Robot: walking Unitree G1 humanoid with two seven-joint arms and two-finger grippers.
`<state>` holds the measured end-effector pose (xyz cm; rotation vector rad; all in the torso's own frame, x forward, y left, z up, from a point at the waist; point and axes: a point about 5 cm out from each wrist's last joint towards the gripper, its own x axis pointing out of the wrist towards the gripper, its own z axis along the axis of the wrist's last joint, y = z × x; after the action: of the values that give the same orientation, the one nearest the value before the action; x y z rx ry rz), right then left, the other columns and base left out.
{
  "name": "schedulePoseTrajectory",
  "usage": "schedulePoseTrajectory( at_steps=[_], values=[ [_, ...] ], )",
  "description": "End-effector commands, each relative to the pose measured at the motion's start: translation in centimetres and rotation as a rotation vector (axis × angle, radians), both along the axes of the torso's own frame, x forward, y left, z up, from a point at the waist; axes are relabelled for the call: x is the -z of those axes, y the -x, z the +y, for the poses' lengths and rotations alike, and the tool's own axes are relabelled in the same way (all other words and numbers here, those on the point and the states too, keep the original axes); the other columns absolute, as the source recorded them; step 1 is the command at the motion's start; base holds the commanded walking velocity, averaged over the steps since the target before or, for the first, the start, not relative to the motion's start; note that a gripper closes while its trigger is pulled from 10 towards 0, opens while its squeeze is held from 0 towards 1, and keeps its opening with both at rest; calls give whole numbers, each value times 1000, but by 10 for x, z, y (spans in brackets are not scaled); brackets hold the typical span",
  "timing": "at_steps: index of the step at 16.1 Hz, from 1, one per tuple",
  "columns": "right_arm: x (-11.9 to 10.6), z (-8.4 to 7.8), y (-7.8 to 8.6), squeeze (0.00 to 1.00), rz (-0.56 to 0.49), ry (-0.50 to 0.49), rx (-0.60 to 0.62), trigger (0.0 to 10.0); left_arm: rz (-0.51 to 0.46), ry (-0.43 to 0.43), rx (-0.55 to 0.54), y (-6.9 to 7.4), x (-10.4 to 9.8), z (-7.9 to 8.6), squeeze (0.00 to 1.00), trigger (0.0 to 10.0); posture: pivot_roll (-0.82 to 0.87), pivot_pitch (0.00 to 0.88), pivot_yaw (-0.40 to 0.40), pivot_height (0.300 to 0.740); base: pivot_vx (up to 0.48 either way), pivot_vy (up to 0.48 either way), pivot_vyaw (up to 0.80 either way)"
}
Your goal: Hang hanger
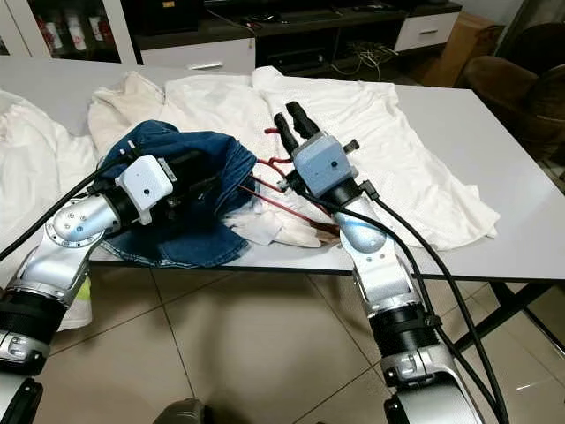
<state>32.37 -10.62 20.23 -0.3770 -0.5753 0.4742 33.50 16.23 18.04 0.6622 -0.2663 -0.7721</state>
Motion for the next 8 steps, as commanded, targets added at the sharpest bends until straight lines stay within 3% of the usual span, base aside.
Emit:
schedulePoseTrajectory(
  at_steps=[1,3,4,5,6,8],
  values=[
    [20,-8,0,576,94,25,14,10000,-8,-12,-3,-1,-2,1,0,10000,157,0,-13,740,0,0,0],
    [18,-10,0,514,88,21,13,10000,-7,-10,-2,-1,-1,0,0,10000,151,0,-14,740,0,0,0],
    [16,-12,-1,569,79,9,15,10000,-7,-9,0,-1,-1,-1,0,10000,151,0,-14,740,0,0,0],
    [13,-13,-1,867,66,-8,19,10000,-8,-7,1,-1,-1,-2,0,10000,150,0,-16,740,0,0,0],
    [13,-12,0,973,62,-13,17,10000,-8,-6,2,-1,-1,-2,0,10000,150,0,-16,740,0,0,0],
    [12,-9,3,976,53,-23,-11,10000,-8,-6,0,-1,-1,-2,0,10000,152,0,-16,740,0,0,0]
  ],
)
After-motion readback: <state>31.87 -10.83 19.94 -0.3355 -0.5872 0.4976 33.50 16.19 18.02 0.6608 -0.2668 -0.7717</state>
